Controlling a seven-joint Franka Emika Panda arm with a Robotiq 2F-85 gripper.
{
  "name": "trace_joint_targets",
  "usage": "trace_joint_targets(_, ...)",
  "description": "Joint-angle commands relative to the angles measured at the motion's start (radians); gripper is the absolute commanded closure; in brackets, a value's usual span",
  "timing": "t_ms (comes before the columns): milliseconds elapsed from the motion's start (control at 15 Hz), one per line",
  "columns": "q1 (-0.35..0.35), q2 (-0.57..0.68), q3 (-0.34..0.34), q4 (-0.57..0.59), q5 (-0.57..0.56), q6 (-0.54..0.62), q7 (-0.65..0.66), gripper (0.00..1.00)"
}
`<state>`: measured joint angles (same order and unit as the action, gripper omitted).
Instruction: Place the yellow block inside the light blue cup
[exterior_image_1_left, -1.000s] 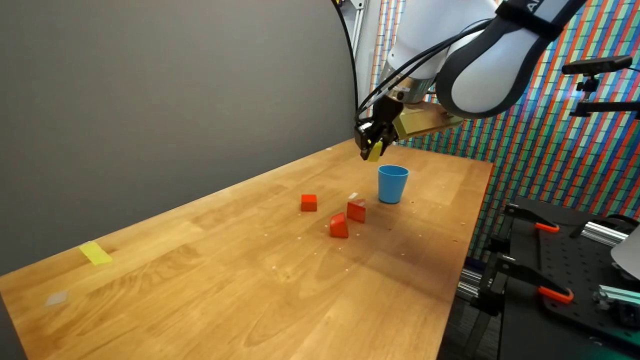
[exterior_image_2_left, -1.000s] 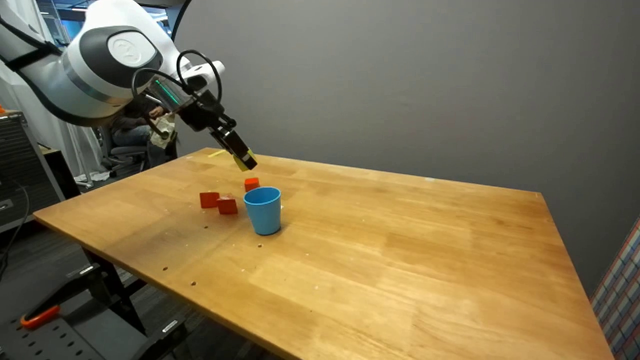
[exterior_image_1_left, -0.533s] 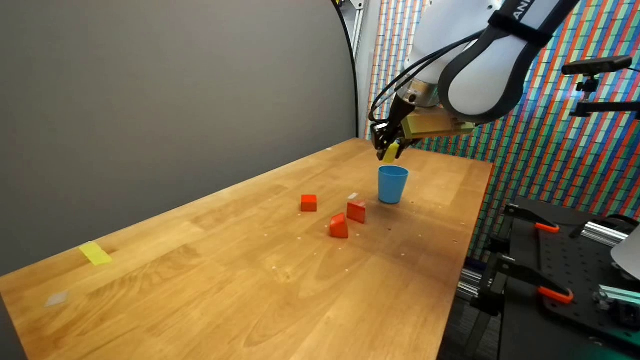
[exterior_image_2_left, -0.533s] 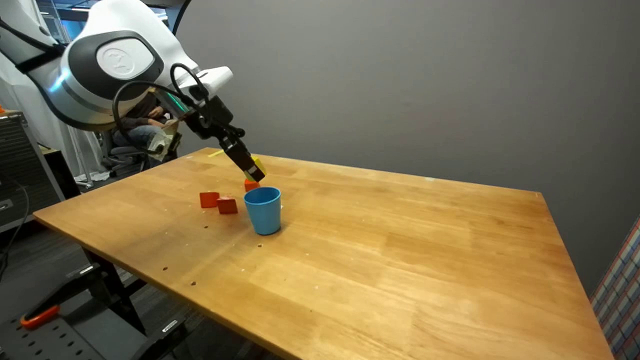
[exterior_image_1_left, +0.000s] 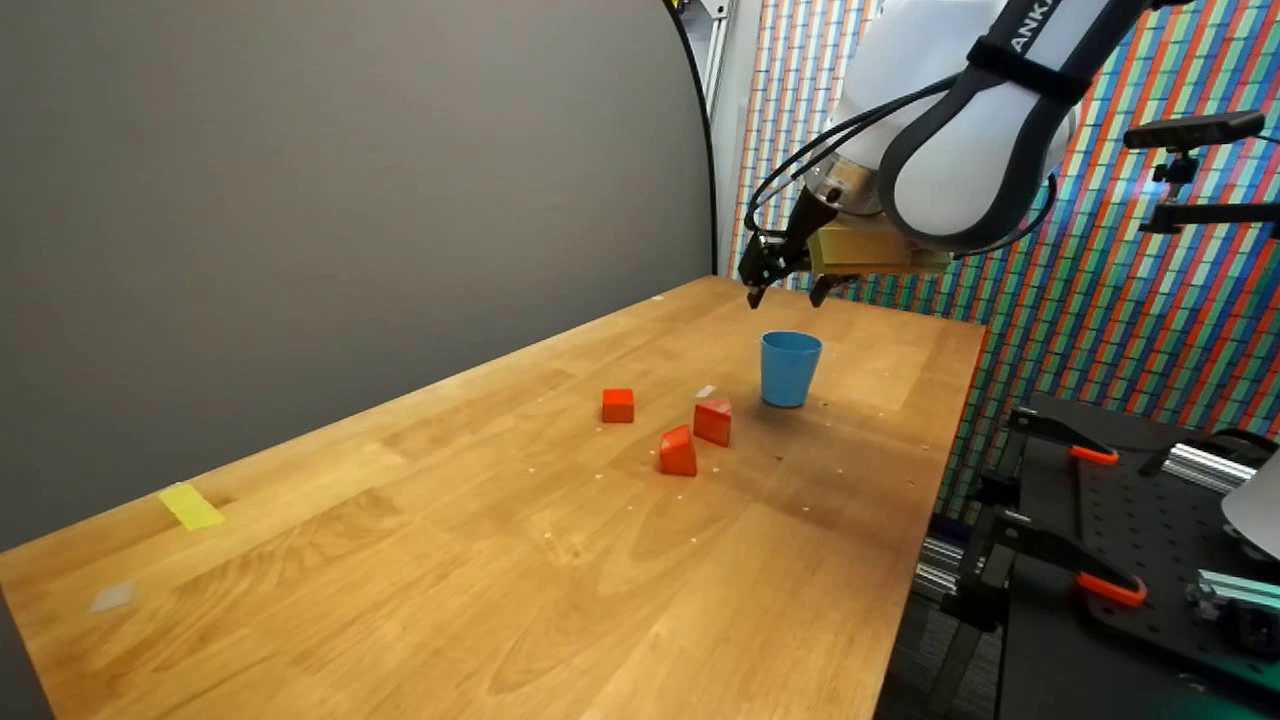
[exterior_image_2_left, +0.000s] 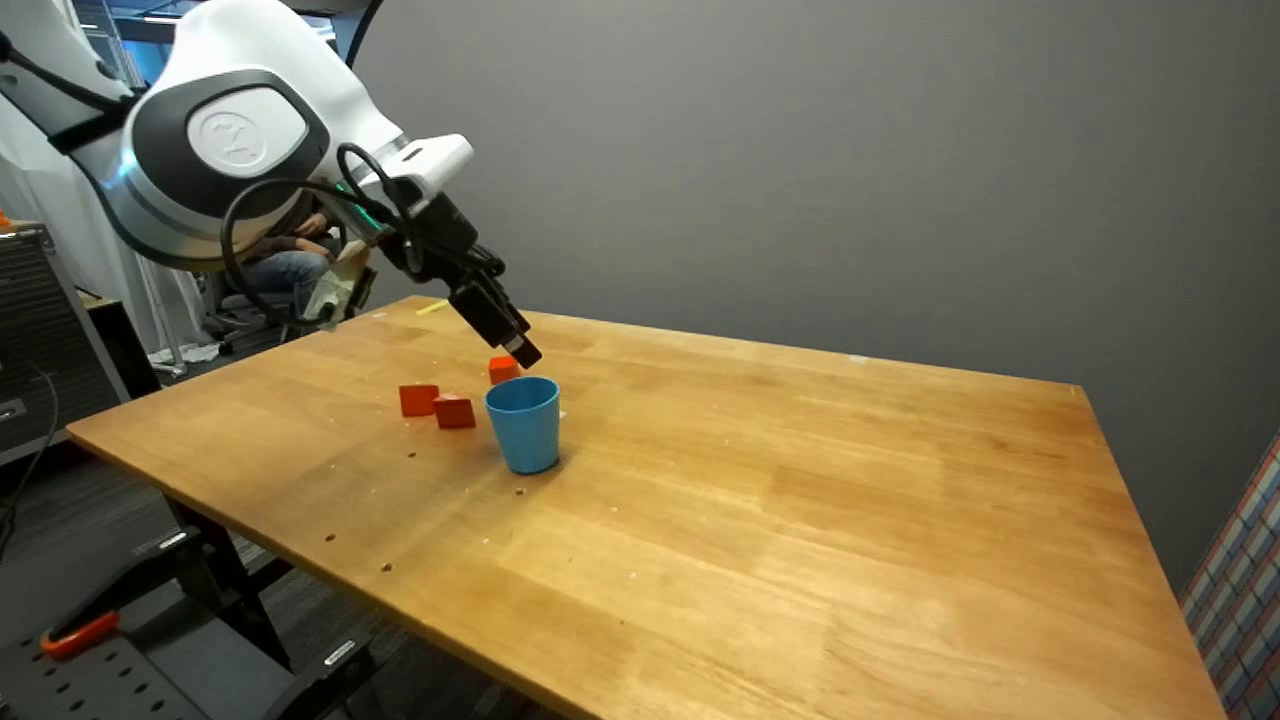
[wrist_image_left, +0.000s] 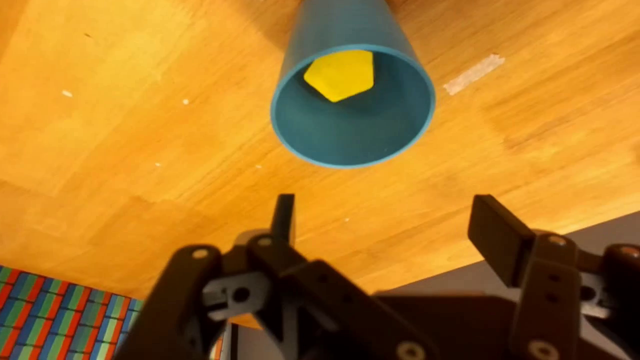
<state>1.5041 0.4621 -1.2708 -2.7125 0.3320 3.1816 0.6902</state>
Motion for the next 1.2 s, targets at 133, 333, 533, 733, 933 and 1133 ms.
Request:
trace_joint_targets(133, 0.03, -0.142, 0.031, -0.012, -0.064, 0.099, -0.131, 0.0)
trace_joint_targets(333, 0.068, -0.203, 0.045, 0.022, -0.128, 0.062, -0.163, 0.0)
trace_joint_targets(533, 0.089, -0.285, 0.063, 0.06, -0.198, 0.013, -0.202, 0.0)
trace_joint_targets(733, 0.087, -0.38, 0.086, 0.099, -0.264, -0.057, -0.251, 0.0)
trace_joint_targets(933, 0.078, -0.491, 0.104, 0.152, -0.304, -0.18, -0.319, 0.0)
trace_joint_targets(1133, 0.093, -0.587, 0.103, 0.216, -0.29, -0.358, -0.402, 0.0)
